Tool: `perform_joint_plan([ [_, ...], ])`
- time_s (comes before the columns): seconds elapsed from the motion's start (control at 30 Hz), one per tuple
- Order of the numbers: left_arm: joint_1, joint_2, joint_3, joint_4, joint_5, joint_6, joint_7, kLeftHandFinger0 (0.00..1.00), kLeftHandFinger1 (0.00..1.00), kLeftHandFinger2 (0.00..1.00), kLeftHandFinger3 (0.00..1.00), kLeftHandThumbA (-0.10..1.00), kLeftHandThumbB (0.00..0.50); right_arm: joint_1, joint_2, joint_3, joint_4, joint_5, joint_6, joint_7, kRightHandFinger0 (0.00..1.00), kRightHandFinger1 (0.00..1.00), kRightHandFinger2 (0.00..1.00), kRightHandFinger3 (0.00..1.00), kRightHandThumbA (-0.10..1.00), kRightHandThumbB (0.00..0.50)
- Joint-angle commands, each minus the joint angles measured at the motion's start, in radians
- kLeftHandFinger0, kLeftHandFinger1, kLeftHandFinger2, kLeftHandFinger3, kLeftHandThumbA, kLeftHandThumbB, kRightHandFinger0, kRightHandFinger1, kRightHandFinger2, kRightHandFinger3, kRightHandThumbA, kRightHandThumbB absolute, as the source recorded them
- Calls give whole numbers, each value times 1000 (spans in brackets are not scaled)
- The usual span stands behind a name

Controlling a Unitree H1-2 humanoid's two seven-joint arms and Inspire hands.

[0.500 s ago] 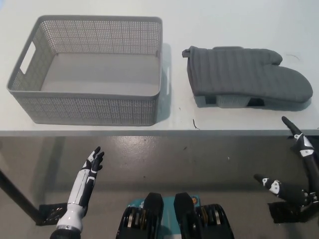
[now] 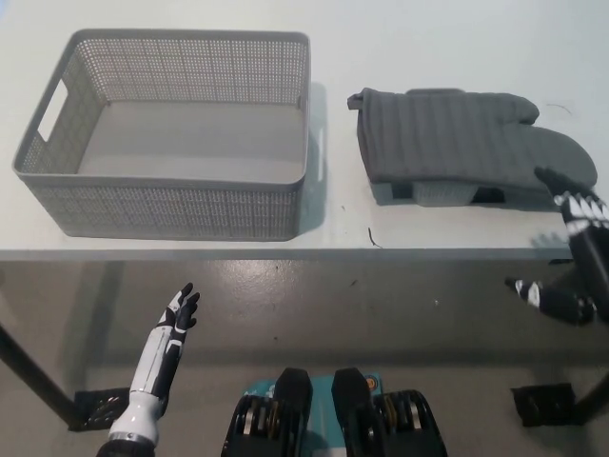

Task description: Usethe right hand to pick up a oven gloves on top of a leveled container and place it into another larger container on the left side

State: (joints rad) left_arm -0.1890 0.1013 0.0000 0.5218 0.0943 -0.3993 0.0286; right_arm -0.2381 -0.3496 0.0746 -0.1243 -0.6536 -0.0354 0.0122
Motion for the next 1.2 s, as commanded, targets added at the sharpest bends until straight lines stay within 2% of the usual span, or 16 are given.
perform_joint_plan([
  [0.0, -16, 15, -9, -40, 23, -71, 22, 1000, 1000, 1000, 1000, 1000, 455, -176, -46, 58, 111, -300, 161, -9, 1000, 1000, 1000, 1000, 1000, 179],
  [0.07, -14, 13, -8, -41, 21, -71, 17, 1000, 1000, 1000, 1000, 1000, 466, -208, -44, 72, 158, -293, 174, -6, 1000, 1000, 1000, 1000, 1000, 187],
  [0.23, -12, 12, -14, -41, 21, -71, 13, 1000, 1000, 1000, 1000, 1000, 439, -263, -37, 104, 234, -290, 189, -18, 1000, 1000, 1000, 1000, 1000, 222],
  [0.27, -12, 12, -14, -41, 21, -71, 13, 1000, 1000, 1000, 1000, 1000, 440, -265, -37, 106, 237, -290, 191, -19, 1000, 1000, 1000, 1000, 1000, 223],
  [0.3, -13, 12, -15, -39, 21, -71, 9, 1000, 1000, 1000, 1000, 1000, 463, -290, -34, 118, 269, -292, 207, -6, 1000, 1000, 1000, 1000, 1000, 222],
  [0.47, -8, 9, -19, -38, 20, -71, 10, 1000, 1000, 1000, 1000, 1000, 472, -328, -25, 136, 338, -278, 209, -30, 1000, 1000, 1000, 1000, 1000, 225],
  [0.57, -5, 10, -21, -43, 25, -71, 12, 1000, 1000, 1000, 1000, 1000, 464, -344, -19, 147, 370, -278, 209, -46, 1000, 1000, 1000, 1000, 1000, 244],
  [0.9, 9, 13, -27, -45, 30, -71, 14, 1000, 1000, 1000, 1000, 1000, 467, -386, 1, 172, 441, -271, 223, -73, 1000, 1000, 1000, 1000, 1000, 240],
  [1.17, 18, 11, -38, -39, 28, -71, 13, 1000, 1000, 1000, 1000, 1000, 435, -464, 36, 211, 582, -291, 203, -173, 1000, 1000, 1000, 1000, 1000, 231],
])
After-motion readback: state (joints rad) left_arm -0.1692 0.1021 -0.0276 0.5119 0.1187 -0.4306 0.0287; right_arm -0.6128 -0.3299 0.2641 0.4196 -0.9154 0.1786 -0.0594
